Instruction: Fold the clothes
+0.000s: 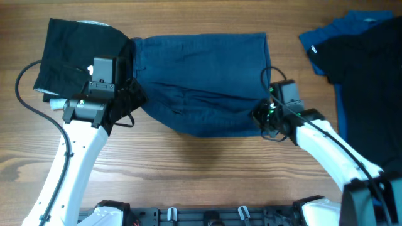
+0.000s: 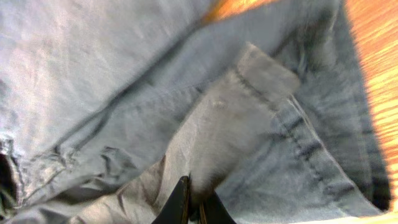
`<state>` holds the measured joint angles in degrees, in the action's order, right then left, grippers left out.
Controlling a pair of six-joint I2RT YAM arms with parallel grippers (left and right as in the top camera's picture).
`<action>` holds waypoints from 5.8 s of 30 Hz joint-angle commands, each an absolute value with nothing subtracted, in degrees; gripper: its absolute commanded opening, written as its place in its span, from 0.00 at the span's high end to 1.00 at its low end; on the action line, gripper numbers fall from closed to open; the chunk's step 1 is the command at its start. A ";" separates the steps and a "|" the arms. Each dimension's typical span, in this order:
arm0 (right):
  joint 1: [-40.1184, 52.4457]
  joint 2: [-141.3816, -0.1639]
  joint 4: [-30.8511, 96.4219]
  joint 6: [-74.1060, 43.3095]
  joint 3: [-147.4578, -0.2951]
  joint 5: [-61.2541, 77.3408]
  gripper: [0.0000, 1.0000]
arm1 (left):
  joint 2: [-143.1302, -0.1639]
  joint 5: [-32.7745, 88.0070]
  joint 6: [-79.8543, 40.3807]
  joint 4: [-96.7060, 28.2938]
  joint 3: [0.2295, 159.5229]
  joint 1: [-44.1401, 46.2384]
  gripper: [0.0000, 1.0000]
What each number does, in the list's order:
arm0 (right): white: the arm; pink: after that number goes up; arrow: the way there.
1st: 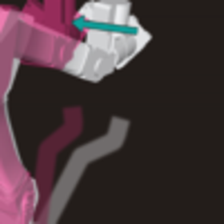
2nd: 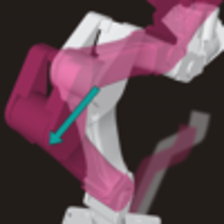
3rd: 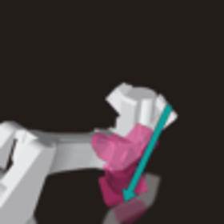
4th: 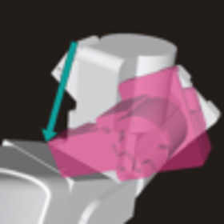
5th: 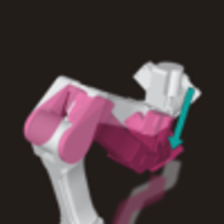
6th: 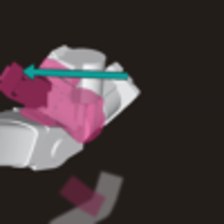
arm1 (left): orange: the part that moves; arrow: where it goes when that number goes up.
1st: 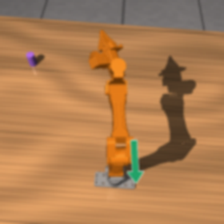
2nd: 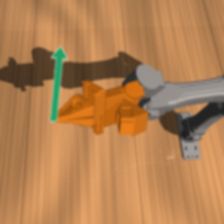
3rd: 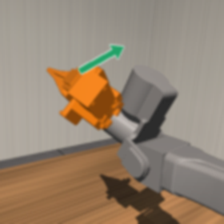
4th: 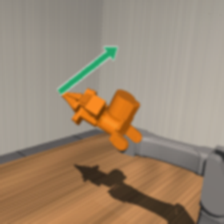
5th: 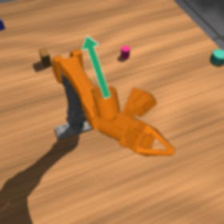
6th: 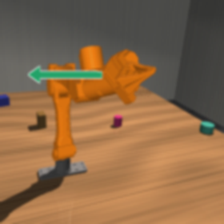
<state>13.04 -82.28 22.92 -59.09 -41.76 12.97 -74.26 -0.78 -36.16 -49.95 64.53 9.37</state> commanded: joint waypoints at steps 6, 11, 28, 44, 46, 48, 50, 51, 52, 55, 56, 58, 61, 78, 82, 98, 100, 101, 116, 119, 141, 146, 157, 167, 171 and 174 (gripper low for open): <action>9.61 -79.02 25.69 -49.58 -43.53 8.82 0.96 | -74.41 -2.74 -36.23 -49.01 65.65 9.26 0.96; 9.61 -79.05 29.41 -42.04 -49.76 8.69 0.96 | -74.37 -2.70 -36.23 -48.47 66.94 9.19 0.96; 9.61 -83.46 39.20 -28.62 -76.77 5.06 0.96 | -74.39 -3.03 -33.34 -36.23 69.01 9.10 0.96; 9.61 -91.24 49.50 -3.49 -81.38 4.99 0.46 | -75.99 -3.95 -33.26 -36.73 69.01 9.15 0.96; 9.61 -91.00 49.74 0.05 -81.38 4.01 0.54 | -75.99 -3.99 -33.26 -37.12 69.01 9.15 0.96; 9.61 -91.46 49.74 10.39 -81.25 4.21 0.64 | -75.99 -3.99 -33.26 -37.26 69.01 9.15 0.96; 9.61 -92.55 50.43 20.05 -81.25 6.96 0.63 | -75.99 -3.97 -33.26 -37.26 69.01 9.15 0.96; 9.61 -93.41 51.18 26.13 -81.19 9.13 0.63 | -75.99 -3.99 -33.28 -37.23 69.01 9.15 0.96; 9.61 -94.43 51.44 31.44 -80.88 10.41 0.68 | -75.99 -3.99 -33.28 -37.17 69.01 9.15 0.96; 9.56 -99.07 51.37 45.95 -80.03 10.61 0.75 | -75.99 -3.97 -33.28 -37.06 69.01 9.15 0.96; 9.56 -100.42 51.24 48.99 -80.03 10.61 0.75 | -75.99 -3.97 -33.28 -37.06 69.01 9.15 0.96; 9.54 -102.56 50.85 53.60 -80.03 10.57 0.74 | -75.99 -3.97 -33.28 -37.06 69.01 9.15 0.96; 9.43 -104.95 48.14 56.45 -80.03 12.86 0.71 | -75.99 -4.01 -33.28 -36.88 69.01 9.15 0.96; 7.62 -107.63 47.51 72.69 -77.49 32.84 0.64 | -75.99 -4.62 -33.28 -36.67 69.01 9.10 0.96; 7.62 -110.06 44.07 72.66 -76.05 32.84 0.64 | -75.99 -4.62 -33.28 -36.67 69.01 9.10 0.96; 7.62 -114.78 40.66 67.99 -76.07 31.53 0.96 | -75.99 -4.62 -33.28 -36.67 69.01 9.10 0.96; 7.64 -113.89 40.71 67.33 -76.07 31.55 0.96 | -75.99 -4.64 -33.28 -36.67 69.01 9.10 0.96; 7.64 -113.54 40.71 67.26 -76.07 31.55 0.96 | -75.99 -4.62 -33.28 -36.67 69.01 9.10 0.96; 7.62 -100.79 35.33 15.92 -81.95 13.30 0.96 | -75.99 -7.01 -33.32 -36.58 69.01 9.10 0.96; 7.64 -100.62 38.94 14.37 -85.80 13.76 0.96 | -76.25 -7.62 -33.28 -35.27 69.01 9.10 0.96; 7.62 -101.93 45.45 28.21 -89.76 23.83 0.82 | -81.56 -7.60 -33.28 -29.32 69.01 9.10 0.96; 7.62 -104.92 41.12 32.27 -88.71 17.91 0.00 | -81.56 -7.60 -33.28 -29.71 69.01 9.10 0.96; 7.64 -114.17 36.86 56.53 -88.71 31.92 0.36 | -81.49 -7.55 -33.26 -31.77 71.55 9.10 0.96; 7.64 -116.92 35.00 69.21 -88.71 38.26 0.21 | -81.43 -7.57 -32.73 -35.42 76.88 9.10 0.96; 7.64 -118.28 35.20 69.14 -88.68 39.81 0.21 | -81.36 -7.57 -32.34 -35.42 76.90 9.10 0.96; 7.64 -120.70 35.66 69.04 -88.68 40.62 0.22 | -81.32 -7.57 -32.32 -35.42 76.90 9.10 0.96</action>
